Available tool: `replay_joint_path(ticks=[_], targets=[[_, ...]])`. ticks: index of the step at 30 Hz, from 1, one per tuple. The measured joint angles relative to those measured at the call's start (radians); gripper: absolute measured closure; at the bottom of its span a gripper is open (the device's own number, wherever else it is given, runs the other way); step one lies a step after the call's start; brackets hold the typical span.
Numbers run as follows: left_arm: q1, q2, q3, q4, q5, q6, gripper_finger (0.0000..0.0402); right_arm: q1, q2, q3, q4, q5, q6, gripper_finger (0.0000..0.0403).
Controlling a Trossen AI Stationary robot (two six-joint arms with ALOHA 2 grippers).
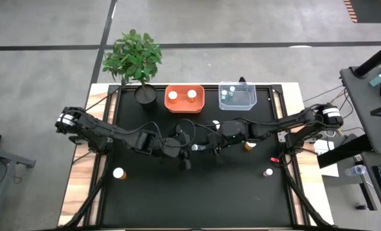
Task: Pick and place medicine bottles into bin by pill shape (circle, oval)
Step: Put the blue pill bottle into the transparent bin
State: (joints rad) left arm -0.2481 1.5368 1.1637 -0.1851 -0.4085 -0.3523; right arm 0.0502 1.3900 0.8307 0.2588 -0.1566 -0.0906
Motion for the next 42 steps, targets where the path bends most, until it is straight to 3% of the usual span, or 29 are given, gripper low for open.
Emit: replay_joint_path(ticks=[5, 13, 20, 27, 31, 36, 39, 42], targets=[[0.000, 0.000, 0.001, 0.027, -0.004, 0.018, 0.0268, 0.000, -0.023, -0.008, 0.000, 0.003, -0.003, 0.0308], [0.000, -0.006, 0.001, 0.099, -0.004, 0.156, 0.0184, 0.000, -0.056, -0.032, -0.025, 0.004, -0.019, 0.0313], [0.000, -0.056, 0.000, 0.099, -0.004, 0.262, 0.0164, -0.003, -0.194, -0.088, -0.133, 0.150, -0.023, 0.0312], [0.000, -0.062, -0.017, 0.184, -0.018, 0.347, 0.0164, 0.016, -0.320, -0.257, 0.152, 0.159, 0.012, 0.0312], [0.000, -0.052, -0.084, 0.351, -0.019, 0.370, 0.0164, 0.022, -0.333, -0.366, 0.365, 0.169, 0.051, 0.0312], [0.020, -0.015, -0.239, 0.818, -0.019, 0.384, 0.0164, 0.026, -0.299, -0.437, 0.612, 0.187, 0.071, 0.0312], [0.031, 0.040, -0.299, 1.070, -0.020, 0.385, 0.0164, 0.026, -0.273, -0.444, 0.689, 0.187, 0.071, 0.0312], [0.044, 0.102, -0.310, 1.204, -0.020, 0.385, 0.0164, 0.026, -0.250, -0.444, 0.725, 0.193, 0.072, 0.0312]])
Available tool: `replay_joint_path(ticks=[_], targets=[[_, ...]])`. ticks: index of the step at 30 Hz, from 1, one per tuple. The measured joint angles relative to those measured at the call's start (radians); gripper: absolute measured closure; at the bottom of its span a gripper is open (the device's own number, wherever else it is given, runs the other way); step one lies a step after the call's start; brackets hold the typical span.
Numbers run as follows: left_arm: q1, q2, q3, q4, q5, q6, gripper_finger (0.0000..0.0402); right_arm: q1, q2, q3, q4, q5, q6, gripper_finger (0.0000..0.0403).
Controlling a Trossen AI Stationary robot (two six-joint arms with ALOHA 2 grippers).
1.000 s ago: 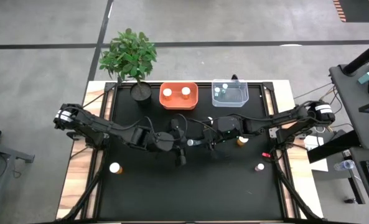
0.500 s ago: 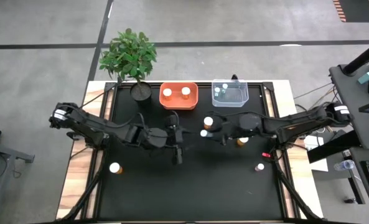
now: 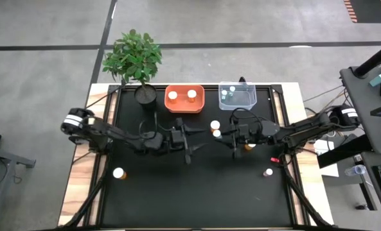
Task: Pick and place medicine bottles into bin by pill shape (circle, oval)
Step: Put the blue pill bottle into the transparent bin
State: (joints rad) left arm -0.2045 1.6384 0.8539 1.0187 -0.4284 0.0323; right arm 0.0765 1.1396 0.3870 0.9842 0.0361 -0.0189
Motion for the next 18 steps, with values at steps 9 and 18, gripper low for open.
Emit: replay_joint_path(ticks=[9, 18], targets=[[0.023, 0.147, 0.082, 0.079, 0.012, 0.000, 0.0164, 0.000, 0.053, 0.029, 0.012, 0.017, 0.000, 0.0312], [0.038, 0.182, 0.133, 0.081, 0.030, 0.001, 0.0175, 0.000, 0.050, 0.031, 0.010, 0.019, 0.001, 0.0312]])
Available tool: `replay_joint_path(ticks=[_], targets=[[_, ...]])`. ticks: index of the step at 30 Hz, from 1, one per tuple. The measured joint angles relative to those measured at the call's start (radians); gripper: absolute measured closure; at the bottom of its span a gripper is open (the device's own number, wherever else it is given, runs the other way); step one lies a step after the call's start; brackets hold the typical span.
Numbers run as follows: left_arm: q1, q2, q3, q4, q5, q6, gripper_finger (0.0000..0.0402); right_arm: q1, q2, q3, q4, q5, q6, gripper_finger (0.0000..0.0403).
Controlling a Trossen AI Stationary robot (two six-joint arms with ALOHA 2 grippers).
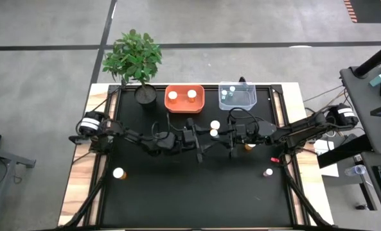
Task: Pick and place medicine bottles into bin by pill shape (circle, oval)
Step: Put the blue pill bottle into the transparent bin
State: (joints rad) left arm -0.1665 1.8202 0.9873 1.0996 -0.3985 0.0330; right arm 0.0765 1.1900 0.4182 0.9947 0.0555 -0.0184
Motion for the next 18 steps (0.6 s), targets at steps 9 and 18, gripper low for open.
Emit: replay_joint_path(ticks=[9, 18], targets=[[0.008, -0.002, 0.000, 0.000, 0.001, -0.001, 0.0250, 0.000, 0.000, 0.000, -0.001, 0.000, 0.000, 0.0312], [0.008, -0.002, -0.002, 0.000, 0.002, -0.002, 0.0318, 0.000, 0.000, 0.000, -0.002, 0.000, 0.004, 0.0309]])
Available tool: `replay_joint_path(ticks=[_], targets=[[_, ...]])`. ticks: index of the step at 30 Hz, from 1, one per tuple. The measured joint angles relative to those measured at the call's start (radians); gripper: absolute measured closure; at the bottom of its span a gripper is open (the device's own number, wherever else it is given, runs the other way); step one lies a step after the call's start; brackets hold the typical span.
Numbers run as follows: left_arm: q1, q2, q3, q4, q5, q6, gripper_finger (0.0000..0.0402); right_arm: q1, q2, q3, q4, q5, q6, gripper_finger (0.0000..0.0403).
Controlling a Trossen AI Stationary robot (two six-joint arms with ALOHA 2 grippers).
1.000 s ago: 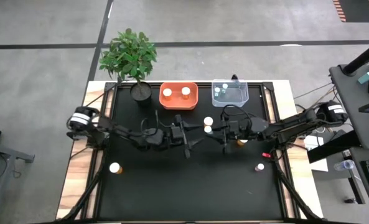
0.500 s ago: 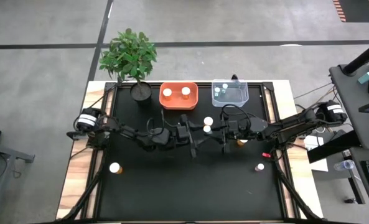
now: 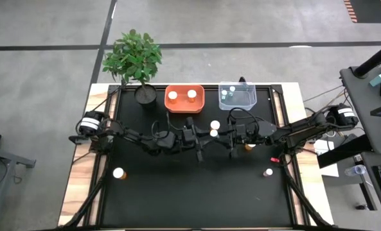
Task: Pick and place medicine bottles into bin by pill shape (circle, oval)
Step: Put the blue pill bottle into the transparent bin
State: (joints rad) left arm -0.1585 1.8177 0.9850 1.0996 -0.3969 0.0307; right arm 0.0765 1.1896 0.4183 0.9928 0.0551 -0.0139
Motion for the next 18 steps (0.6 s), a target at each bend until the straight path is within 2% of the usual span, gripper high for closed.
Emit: replay_joint_path(ticks=[9, 18], targets=[[0.000, -0.004, -0.008, 0.000, 0.002, 0.002, 0.0331, 0.000, 0.000, 0.000, -0.001, 0.004, 0.041, 0.0255], [-0.006, -0.043, -0.046, -0.022, 0.001, 0.008, 0.0332, 0.000, -0.005, 0.001, -0.020, 0.000, 0.054, 0.0251]])
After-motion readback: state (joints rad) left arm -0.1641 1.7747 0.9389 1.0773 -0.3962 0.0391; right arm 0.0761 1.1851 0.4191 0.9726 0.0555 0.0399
